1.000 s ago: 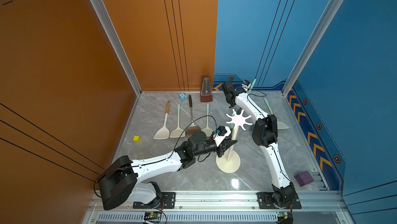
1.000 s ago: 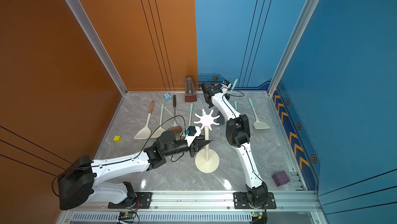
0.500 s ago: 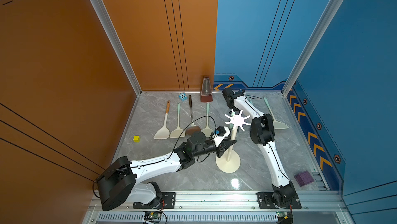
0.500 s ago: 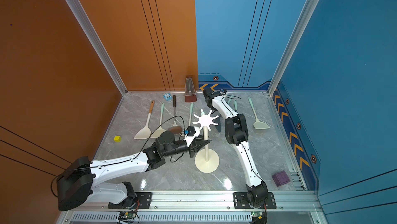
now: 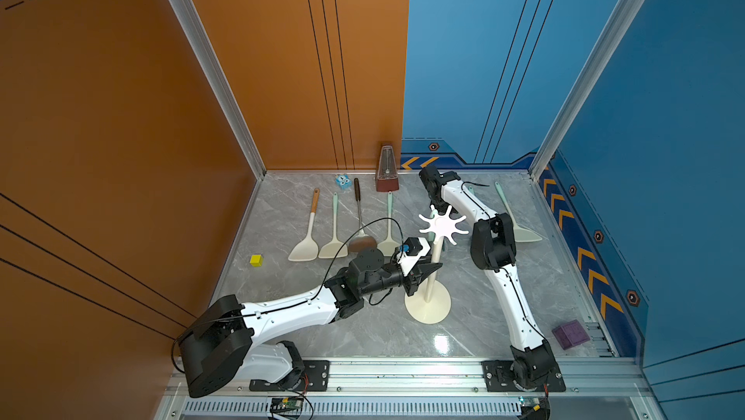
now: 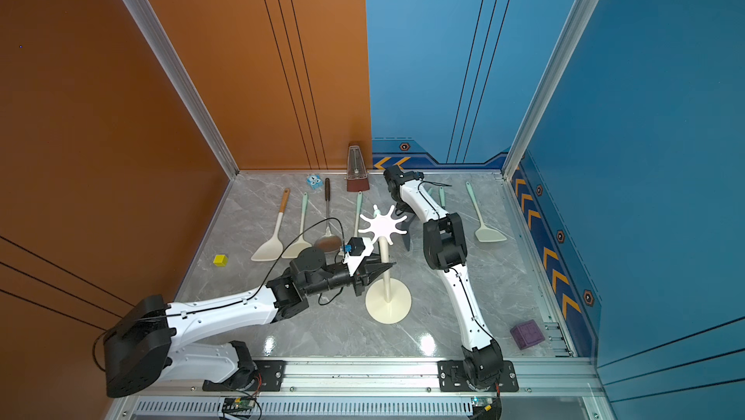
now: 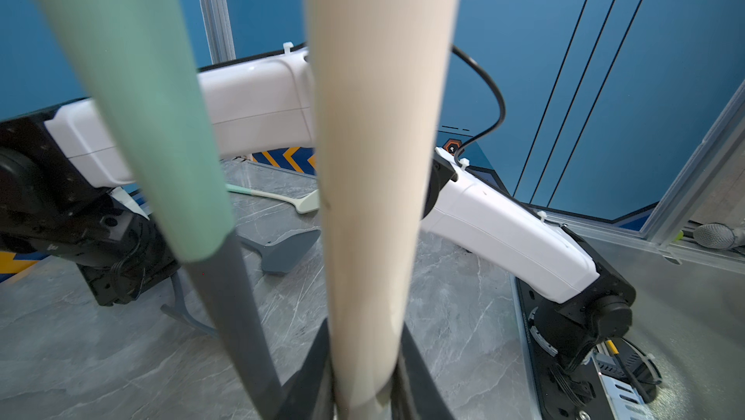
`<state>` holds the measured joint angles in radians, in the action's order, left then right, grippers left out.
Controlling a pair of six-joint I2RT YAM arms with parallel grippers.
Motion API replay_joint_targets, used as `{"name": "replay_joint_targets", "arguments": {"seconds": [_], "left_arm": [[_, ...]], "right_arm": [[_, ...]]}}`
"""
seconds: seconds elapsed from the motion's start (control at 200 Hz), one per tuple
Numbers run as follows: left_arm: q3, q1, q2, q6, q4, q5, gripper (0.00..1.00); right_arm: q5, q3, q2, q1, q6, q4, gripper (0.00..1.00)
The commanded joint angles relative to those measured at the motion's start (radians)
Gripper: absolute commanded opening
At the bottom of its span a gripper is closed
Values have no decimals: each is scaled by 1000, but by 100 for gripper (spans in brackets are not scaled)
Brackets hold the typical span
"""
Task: Take the spatula off the kitchen utensil rack
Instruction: Place the spatula at the center of the board.
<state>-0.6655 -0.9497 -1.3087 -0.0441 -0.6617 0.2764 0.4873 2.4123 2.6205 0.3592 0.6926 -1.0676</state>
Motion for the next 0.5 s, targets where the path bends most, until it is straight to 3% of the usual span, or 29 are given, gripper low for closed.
{"name": "replay_joint_targets", "arguments": {"seconds": [0.0, 0.255, 0.495], "left_arm": [[76, 8, -35, 2, 253, -23, 16], [76, 12, -34, 2, 252, -19, 16], [75, 12, -31, 0, 253, -21, 16]], "right_arm": [[-136, 11, 64, -19, -47, 6, 0], [-277, 10, 82, -51, -61, 12, 0], [-340, 6, 85, -53, -66, 20, 14]]}}
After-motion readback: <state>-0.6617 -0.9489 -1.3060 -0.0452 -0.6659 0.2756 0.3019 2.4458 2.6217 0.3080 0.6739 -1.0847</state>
